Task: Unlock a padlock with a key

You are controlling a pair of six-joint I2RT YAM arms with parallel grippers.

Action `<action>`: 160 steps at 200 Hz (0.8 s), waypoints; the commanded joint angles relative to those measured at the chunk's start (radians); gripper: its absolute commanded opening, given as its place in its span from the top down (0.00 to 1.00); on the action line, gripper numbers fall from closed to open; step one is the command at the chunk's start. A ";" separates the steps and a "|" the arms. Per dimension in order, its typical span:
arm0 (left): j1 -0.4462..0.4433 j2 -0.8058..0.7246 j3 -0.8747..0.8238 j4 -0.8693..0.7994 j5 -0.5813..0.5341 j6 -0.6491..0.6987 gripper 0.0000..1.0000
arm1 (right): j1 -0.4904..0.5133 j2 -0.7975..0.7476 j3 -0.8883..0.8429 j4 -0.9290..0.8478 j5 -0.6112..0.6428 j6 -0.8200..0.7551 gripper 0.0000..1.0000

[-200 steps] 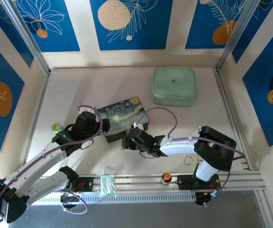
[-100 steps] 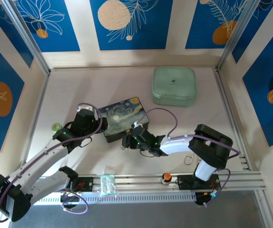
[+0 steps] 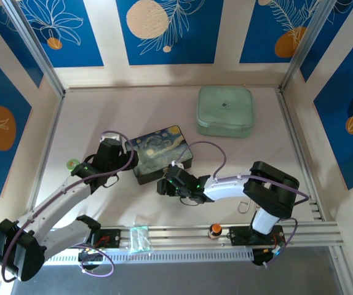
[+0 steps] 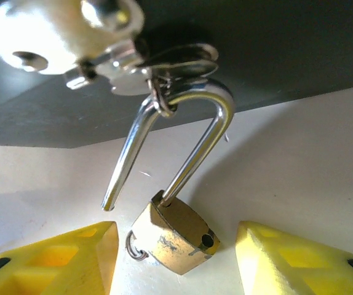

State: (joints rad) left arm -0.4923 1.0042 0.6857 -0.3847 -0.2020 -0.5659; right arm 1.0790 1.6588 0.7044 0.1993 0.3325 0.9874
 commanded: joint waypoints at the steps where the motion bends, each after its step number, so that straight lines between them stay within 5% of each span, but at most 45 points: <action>1: 0.014 -0.010 0.010 0.020 0.018 0.015 0.24 | -0.010 0.041 0.024 -0.058 -0.005 0.006 0.46; 98: 0.024 0.089 0.006 0.035 -0.059 0.050 0.23 | -0.058 0.090 -0.025 0.093 -0.111 0.034 0.56; 160: 0.026 0.209 -0.012 0.117 -0.123 0.066 0.22 | -0.060 0.084 -0.059 0.146 -0.089 0.061 0.71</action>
State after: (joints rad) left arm -0.4797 1.1969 0.6849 -0.3164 -0.2836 -0.5209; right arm 1.0248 1.7058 0.6849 0.3244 0.2504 1.0233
